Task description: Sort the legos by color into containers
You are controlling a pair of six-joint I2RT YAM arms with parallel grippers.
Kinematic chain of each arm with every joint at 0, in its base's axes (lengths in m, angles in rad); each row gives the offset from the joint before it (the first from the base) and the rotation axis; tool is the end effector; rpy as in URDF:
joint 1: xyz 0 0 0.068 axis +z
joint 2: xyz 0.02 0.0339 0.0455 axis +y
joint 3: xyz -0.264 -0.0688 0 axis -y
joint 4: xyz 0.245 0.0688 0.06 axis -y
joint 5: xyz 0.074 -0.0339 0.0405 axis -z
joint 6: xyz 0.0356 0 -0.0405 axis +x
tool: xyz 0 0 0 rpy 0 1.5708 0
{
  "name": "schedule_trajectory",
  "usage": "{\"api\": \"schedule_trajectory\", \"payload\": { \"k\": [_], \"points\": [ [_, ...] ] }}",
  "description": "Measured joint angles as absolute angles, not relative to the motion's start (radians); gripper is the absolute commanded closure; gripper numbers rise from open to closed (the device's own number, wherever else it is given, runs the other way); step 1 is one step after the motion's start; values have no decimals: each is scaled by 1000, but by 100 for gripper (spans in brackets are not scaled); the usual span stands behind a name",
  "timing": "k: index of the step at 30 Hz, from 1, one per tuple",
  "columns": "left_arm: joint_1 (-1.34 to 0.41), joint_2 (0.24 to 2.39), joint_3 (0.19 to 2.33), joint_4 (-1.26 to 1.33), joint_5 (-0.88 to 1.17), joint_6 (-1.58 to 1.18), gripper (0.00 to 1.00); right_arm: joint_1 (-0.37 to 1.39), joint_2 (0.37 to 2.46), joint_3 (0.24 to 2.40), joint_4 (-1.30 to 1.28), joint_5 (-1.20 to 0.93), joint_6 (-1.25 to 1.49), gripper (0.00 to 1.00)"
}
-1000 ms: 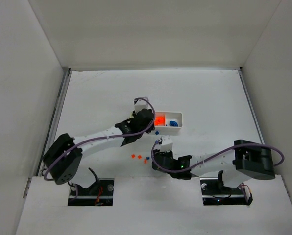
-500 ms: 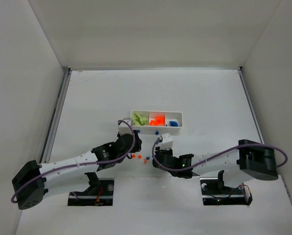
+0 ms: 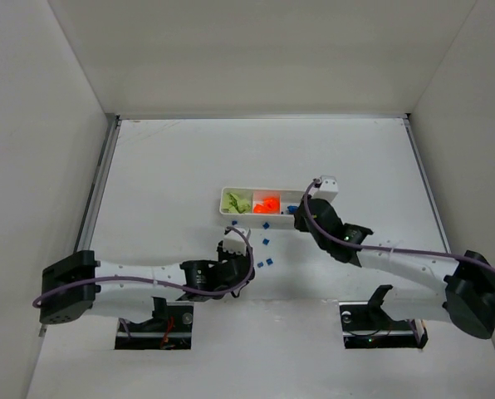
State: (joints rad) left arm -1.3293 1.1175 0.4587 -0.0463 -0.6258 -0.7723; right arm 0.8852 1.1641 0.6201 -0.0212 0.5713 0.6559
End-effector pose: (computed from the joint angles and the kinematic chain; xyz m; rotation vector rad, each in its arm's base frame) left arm 0.0712 -0.2020 0.1816 0.2813 2.1499 -0.5152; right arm 0.1694 0.1767 0.2248 0.0935 2.0541 0.3498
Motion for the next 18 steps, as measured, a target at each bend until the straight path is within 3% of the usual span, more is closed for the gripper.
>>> {"api": "schedule_trajectory", "payload": {
  "k": [4,6,8,10,18],
  "points": [
    [-1353,1173,486,-49,-662,-774,61,772,1257,669,-18,517,595,77],
    [-1358,1186,495,-49,-671,-773,61,727,1299,701,-17,493,575,70],
    [-1363,1190,499,-49,-678,-773,61,691,1332,732,-13,476,561,52],
    [-1367,1190,500,-49,-683,-773,62,673,1351,753,-9,471,548,41],
    [-1371,1200,500,-49,-673,-775,62,682,1327,752,14,457,531,39]
  ]
}}
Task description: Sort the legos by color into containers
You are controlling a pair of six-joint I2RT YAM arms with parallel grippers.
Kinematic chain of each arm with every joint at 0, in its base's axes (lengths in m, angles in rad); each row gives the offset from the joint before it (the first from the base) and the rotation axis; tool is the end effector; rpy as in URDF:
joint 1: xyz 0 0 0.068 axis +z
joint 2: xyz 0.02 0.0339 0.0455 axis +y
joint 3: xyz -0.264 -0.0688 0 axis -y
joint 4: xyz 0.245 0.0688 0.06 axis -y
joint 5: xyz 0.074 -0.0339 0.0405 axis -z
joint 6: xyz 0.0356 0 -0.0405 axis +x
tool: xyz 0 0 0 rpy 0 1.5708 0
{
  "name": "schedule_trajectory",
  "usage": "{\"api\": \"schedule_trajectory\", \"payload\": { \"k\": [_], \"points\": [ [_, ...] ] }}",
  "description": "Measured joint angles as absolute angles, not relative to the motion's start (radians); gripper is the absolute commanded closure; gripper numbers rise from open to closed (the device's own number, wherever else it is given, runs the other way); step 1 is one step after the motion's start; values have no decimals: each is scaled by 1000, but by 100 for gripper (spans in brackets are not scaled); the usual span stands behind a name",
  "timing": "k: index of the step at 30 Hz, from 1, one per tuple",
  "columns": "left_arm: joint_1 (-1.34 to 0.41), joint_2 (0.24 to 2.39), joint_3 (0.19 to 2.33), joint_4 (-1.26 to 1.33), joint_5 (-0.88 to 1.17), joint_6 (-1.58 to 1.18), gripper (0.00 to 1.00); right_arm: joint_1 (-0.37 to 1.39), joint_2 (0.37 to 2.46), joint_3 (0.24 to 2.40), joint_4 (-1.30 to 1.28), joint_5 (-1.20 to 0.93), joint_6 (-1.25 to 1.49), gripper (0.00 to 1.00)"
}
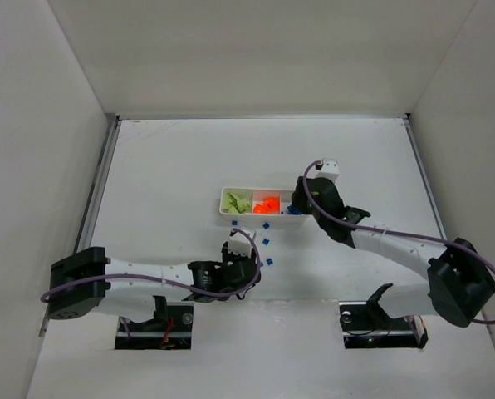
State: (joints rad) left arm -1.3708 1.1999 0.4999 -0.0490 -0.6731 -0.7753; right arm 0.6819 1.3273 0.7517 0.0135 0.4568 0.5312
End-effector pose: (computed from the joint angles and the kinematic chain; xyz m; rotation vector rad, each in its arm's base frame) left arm 0.0664 -0.2160 0.1783 0.3165 2.1450 -0.4625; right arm 0.2305 0.1669 0.2302 0.1086 2.0766 0.2550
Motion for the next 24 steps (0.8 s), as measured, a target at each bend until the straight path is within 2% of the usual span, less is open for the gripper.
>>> {"api": "schedule_trajectory", "payload": {
  "k": [13,24],
  "points": [
    [-1377,1299,508,-17,-626,-762,63,852,1194,600,32,479,583,41],
    [-1326,1355,508,48,-565,-738,68,859,1131,569,31,497,606,41]
  ]
}}
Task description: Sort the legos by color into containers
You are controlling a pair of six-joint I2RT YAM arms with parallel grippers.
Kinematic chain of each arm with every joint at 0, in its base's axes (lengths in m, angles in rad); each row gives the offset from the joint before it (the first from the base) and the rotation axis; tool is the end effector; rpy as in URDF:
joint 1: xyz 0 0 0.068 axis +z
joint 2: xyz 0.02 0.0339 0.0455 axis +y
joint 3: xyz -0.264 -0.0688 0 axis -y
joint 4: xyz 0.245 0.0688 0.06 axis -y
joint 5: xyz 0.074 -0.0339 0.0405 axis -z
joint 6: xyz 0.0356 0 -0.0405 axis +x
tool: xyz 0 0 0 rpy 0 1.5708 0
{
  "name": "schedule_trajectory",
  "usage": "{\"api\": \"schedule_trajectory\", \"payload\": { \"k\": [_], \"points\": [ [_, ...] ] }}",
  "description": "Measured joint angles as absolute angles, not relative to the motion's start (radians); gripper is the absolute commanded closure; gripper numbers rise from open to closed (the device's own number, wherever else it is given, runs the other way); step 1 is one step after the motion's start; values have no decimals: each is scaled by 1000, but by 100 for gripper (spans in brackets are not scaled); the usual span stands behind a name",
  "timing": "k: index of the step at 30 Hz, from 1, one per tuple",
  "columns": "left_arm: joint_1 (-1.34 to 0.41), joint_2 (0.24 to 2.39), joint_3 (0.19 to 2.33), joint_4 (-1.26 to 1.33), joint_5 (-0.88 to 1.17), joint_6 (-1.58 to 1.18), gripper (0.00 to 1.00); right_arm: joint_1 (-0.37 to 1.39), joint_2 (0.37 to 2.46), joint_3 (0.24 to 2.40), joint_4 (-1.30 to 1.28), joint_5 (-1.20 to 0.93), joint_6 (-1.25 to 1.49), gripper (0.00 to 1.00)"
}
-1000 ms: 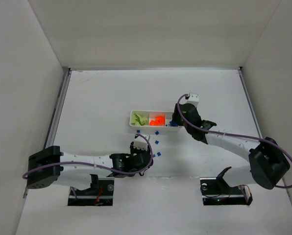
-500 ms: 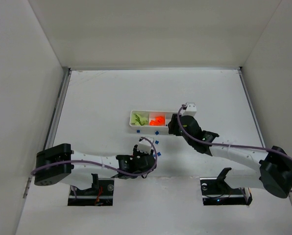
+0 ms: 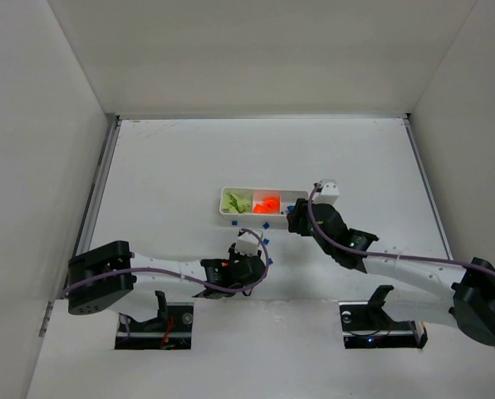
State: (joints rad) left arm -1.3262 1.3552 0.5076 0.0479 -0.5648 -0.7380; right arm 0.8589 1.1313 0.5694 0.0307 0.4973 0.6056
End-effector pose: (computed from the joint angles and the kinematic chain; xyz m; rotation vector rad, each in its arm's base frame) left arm 0.0774 -0.2313 0.1528 0.3976 2.2242 -0.4477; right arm 0.1682 0.1689 0.2193 0.0363 2.0547 0.3941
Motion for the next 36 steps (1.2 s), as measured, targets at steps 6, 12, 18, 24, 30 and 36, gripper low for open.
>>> {"api": "schedule_trajectory", "payload": {
  "k": [6,12,18,24,30,36],
  "points": [
    [-1314,1379,515,66,-560,-730,75,876,1079,555,27,501,613,41],
    [-1314,1398,527,74,-560,-719,85,885,1040,545,23,504,621,41],
    [-1306,1382,528,68,-553,-711,87,885,982,513,-1,509,624,41],
    [-1265,1304,542,47,-549,-689,88,885,914,488,-19,511,631,41],
    [-1187,1298,690,33,-493,-633,88,885,875,441,-49,521,676,42],
    [-1048,1459,912,63,-389,-583,88,894,841,424,-121,547,741,42]
  ]
}}
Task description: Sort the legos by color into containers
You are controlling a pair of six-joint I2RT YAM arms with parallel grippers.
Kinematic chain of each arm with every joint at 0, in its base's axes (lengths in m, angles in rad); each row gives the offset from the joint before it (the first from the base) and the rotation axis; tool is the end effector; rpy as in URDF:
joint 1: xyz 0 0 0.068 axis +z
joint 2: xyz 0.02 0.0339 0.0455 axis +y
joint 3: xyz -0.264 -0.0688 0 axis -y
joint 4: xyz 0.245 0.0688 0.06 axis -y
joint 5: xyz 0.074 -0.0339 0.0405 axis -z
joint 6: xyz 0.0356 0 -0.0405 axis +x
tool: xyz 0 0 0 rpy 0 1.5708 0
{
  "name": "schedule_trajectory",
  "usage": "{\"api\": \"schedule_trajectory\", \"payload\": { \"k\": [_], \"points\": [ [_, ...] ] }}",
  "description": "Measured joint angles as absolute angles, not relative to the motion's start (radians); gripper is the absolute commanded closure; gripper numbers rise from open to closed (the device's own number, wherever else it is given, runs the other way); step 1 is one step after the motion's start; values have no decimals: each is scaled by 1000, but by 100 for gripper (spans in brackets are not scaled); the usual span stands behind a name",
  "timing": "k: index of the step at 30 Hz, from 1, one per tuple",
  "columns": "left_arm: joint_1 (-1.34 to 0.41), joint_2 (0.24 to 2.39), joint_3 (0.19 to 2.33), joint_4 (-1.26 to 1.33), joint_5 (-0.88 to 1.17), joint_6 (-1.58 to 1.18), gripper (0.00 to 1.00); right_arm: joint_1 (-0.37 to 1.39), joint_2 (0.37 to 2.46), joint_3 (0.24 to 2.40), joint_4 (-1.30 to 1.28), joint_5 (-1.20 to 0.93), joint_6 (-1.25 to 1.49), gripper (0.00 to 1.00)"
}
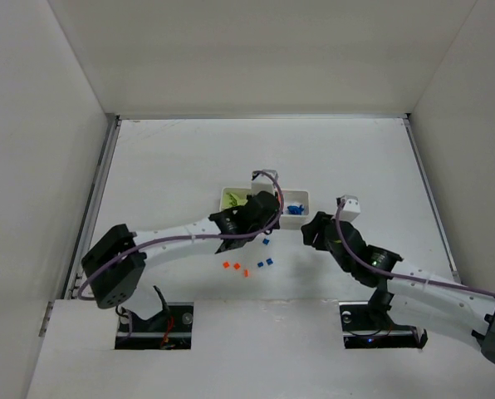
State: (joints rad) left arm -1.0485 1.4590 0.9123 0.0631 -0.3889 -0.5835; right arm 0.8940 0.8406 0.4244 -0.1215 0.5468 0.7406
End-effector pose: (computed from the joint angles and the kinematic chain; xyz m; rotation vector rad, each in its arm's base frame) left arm 0.1742 -0.2755 0.2500 0.2360 2.0605 -0.6287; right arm 0.1284 0.1302 0.2125 0.1666 2.0466 0.4509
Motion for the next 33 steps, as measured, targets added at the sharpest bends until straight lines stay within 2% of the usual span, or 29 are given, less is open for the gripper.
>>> {"api": "schedule_trajectory", "payload": {
  "k": [5,8,14,19,24,26,27,30,33],
  "points": [
    [-992,1636,1044,83,-331,-566,86,898,770,422,-160,559,778,43],
    [-992,1729,1113,86,-312,-561,80,900,735,416,-167,563,788,44],
    [-988,1830,1180,95,-287,-566,58,958,729,410,-180,569,793,44],
    [-966,1817,1177,109,-287,-573,55,1039,762,410,-173,569,785,46],
    [-906,1635,1044,130,-302,-592,56,1155,886,414,-121,561,761,62],
    [-879,1519,957,140,-320,-601,57,1201,976,426,-93,558,757,63],
    [-868,1454,907,146,-334,-607,57,1225,1025,437,-80,557,756,61],
    [-854,1270,757,150,-375,-627,59,1300,1185,484,-29,558,749,49],
    [-859,1108,612,125,-416,-649,61,1365,1322,541,19,559,731,43]
  ]
}}
